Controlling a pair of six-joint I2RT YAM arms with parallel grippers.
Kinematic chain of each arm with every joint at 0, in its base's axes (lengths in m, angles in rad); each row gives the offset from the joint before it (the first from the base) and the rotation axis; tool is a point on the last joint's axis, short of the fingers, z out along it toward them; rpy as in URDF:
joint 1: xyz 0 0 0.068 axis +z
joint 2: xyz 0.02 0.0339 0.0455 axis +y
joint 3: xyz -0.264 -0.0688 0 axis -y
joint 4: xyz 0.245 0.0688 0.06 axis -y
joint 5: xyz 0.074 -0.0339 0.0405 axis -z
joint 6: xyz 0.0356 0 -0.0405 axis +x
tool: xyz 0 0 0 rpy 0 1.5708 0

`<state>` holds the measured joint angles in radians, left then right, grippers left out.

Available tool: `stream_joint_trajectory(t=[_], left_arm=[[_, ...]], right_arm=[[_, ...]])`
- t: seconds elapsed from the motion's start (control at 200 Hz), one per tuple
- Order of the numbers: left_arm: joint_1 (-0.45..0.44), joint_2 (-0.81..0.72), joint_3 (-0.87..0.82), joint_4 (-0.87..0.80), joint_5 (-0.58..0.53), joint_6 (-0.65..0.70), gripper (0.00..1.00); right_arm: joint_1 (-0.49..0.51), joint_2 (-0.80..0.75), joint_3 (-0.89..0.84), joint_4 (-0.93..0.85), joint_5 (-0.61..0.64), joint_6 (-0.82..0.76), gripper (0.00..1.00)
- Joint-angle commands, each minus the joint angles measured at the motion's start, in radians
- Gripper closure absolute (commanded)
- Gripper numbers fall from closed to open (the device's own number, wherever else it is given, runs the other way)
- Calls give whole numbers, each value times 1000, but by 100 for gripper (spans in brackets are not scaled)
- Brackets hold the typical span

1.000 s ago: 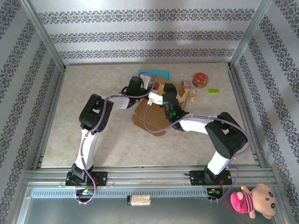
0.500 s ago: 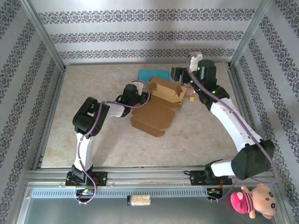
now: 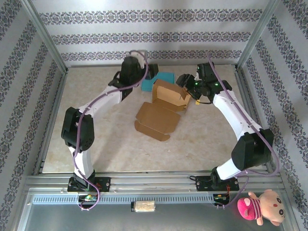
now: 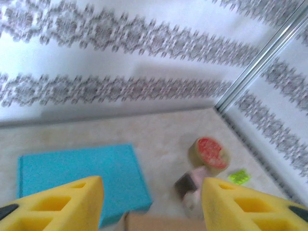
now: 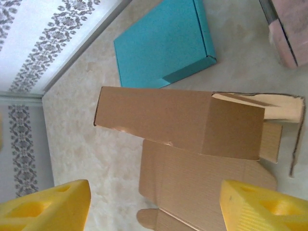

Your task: Fold the paper box

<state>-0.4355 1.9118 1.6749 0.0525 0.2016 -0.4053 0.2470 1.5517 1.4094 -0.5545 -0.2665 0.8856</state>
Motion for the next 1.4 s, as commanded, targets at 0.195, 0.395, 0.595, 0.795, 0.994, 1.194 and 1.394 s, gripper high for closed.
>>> stream_joint_trajectory(t=[0.195, 0.395, 0.595, 0.795, 0.994, 1.194, 1.394], left_arm=[[50, 242, 340, -502, 198, -162, 33], [64, 332, 437, -548, 272, -166, 26], [69, 379, 439, -482, 393, -236, 29], [67, 361, 402, -505, 406, -231, 39], [69, 244, 221, -409, 354, -266, 45], [68, 89, -43, -253, 219, -327, 52], [68, 55, -133, -184, 207, -363, 44]], right_arm=[[35, 136, 106, -88, 144, 120, 30], [40, 191, 131, -89, 168, 126, 29], [45, 254, 153, -66, 150, 127, 33], [53, 291, 173, -33, 121, 115, 47], [70, 316, 182, 5, 78, 104, 50], [96, 345, 225, 15, 58, 49, 50], [106, 313, 221, 16, 122, 17, 43]])
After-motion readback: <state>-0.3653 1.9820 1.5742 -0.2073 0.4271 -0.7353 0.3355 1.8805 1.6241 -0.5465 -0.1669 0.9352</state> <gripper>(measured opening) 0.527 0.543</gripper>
